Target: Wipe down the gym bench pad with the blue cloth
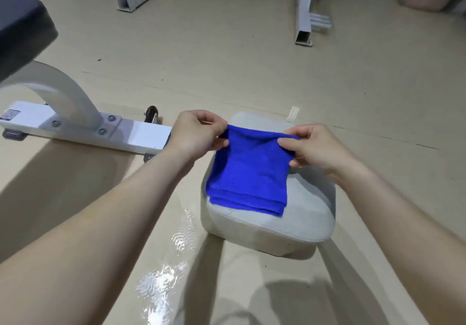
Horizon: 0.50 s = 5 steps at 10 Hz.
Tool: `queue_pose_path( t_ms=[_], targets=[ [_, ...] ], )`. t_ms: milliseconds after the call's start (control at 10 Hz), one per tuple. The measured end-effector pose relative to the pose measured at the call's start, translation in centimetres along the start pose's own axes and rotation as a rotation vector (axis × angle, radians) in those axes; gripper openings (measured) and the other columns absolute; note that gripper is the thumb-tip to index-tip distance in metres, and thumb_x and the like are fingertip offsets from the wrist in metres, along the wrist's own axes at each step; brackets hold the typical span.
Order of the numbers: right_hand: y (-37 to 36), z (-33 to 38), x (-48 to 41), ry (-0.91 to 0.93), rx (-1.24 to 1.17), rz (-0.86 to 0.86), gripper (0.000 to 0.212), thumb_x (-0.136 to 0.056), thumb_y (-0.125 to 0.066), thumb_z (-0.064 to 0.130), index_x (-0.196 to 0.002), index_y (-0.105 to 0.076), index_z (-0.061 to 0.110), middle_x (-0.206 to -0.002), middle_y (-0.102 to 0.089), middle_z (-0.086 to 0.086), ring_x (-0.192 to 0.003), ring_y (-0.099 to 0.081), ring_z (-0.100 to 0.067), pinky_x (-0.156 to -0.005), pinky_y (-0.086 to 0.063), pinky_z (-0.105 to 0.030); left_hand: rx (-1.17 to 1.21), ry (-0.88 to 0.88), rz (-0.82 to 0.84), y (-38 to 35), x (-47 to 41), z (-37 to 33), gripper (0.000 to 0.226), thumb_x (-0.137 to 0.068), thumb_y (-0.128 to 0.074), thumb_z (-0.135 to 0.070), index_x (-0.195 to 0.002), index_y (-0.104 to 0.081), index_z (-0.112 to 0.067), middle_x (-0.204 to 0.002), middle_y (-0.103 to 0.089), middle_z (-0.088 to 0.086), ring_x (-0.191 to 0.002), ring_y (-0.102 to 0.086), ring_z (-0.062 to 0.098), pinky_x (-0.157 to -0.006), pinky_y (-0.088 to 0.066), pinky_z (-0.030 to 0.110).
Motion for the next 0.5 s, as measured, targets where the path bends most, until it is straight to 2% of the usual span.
queue_pose_path(
  t_ms=[100, 200, 300, 400, 500],
  targets=[
    [0.5, -1.4, -0.9, 0.092, 0.206, -0.275, 0.03, -0.088, -0.061, 0.016, -0.118, -0.063, 0.014, -0.096, -0.06, -0.001, -0.076, -0.061, -0.009, -0.072, -0.05, -0.024, -0.034, -0.085, -0.034, -0.8, -0.4, 0.9, 0.016, -0.088, -0.057, -0.006, -0.093, -0.065, -0.019, -0.096, -0.066, 0.002, -0.083, -0.068, 0.017, -0.083, -0.056, 0.031],
    [-0.8, 0.7, 1.5, 0.334, 0.589, -0.365, 0.052, -0.092, -0.056, 0.024, -0.143, -0.043, 0.022, -0.14, -0.046, -0.004, -0.13, -0.041, -0.021, -0.103, -0.031, -0.027, -0.512, -0.317, 0.127, -2.6, 2.1, 1.9, 0.031, -0.086, -0.062, -0.019, -0.116, -0.064, -0.026, -0.121, -0.063, -0.007, -0.117, -0.055, 0.008, -0.102, -0.043, 0.029],
    [-5.2, 0.6, 3.5, 0.453, 0.849, -0.204, 0.057, -0.098, -0.042, 0.041, -0.151, -0.029, 0.025, -0.16, -0.023, -0.005, -0.147, -0.015, -0.021, -0.116, -0.019, -0.038, -1.109, -0.459, 0.412, -4.9, 4.7, 5.6, 0.069, -0.09, -0.05, -0.052, -0.149, -0.025, -0.025, -0.16, -0.012, 0.003, -0.147, -0.008, 0.016, -0.118, -0.015, 0.038],
    [-8.1, -2.9, 3.5, 0.316, 1.022, -0.045, 0.068, -0.094, -0.013, 0.061, -0.154, -0.001, 0.031, -0.164, 0.004, 0.002, -0.15, 0.008, -0.016, -0.12, -0.005, -0.044, -1.382, -0.508, 0.41, -4.8, 5.3, 7.7, 0.076, -0.092, -0.023, -0.063, -0.151, 0.006, -0.023, -0.159, 0.017, 0.0, -0.146, 0.016, 0.016, -0.119, -0.002, 0.044],
    [-7.8, -4.4, 3.0, 0.272, 1.018, -0.056, 0.079, -0.082, 0.005, 0.069, -0.153, 0.005, 0.035, -0.163, 0.009, 0.005, -0.149, 0.011, -0.014, -0.12, -0.003, -0.046, -1.408, -0.539, 0.38, -5.3, 5.4, 7.7, 0.076, -0.092, -0.015, -0.064, -0.15, 0.01, -0.023, -0.159, 0.019, -0.002, -0.145, 0.019, 0.015, -0.119, 0.0, 0.045]
  ],
)
Point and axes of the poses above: each hand's wrist, its own x-axis away from the middle knuckle, its own y-axis out of the back of the hand, z = x × y, the point moved 7 cm from there along -x, towards the middle knuckle
